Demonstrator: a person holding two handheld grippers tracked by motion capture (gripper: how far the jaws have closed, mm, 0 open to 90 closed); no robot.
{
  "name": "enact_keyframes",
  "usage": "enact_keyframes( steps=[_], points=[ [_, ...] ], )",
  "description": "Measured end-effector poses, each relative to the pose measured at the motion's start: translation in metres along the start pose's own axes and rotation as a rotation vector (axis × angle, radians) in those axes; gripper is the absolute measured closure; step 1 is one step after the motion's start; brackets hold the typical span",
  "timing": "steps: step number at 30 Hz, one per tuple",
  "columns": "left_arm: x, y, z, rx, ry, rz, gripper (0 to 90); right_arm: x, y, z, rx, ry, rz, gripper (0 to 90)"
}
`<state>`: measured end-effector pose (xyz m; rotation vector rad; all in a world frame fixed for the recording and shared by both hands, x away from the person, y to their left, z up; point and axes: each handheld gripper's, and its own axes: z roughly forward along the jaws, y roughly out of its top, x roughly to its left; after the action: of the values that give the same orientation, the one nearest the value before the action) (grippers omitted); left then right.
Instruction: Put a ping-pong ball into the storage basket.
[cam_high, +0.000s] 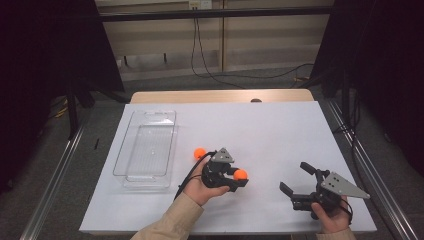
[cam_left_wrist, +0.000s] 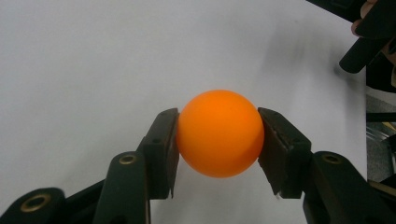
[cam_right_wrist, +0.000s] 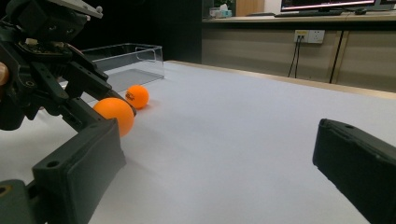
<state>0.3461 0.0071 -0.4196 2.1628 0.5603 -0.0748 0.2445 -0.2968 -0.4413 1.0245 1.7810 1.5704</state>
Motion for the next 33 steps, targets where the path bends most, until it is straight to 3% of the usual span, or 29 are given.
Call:
enact_keyframes(
  steps=[21, 33],
  points=[
    [0.006, 0.005, -0.015, -0.024, 0.012, -0.03, 50.9, 0.002, 0.0, 0.0, 0.002, 0.002, 0.0, 1.0],
    [0.008, 0.007, -0.013, -0.022, 0.009, -0.036, 50.9, 0.0, -0.001, -0.006, 0.006, -0.014, -0.002, 1.0]
  ],
)
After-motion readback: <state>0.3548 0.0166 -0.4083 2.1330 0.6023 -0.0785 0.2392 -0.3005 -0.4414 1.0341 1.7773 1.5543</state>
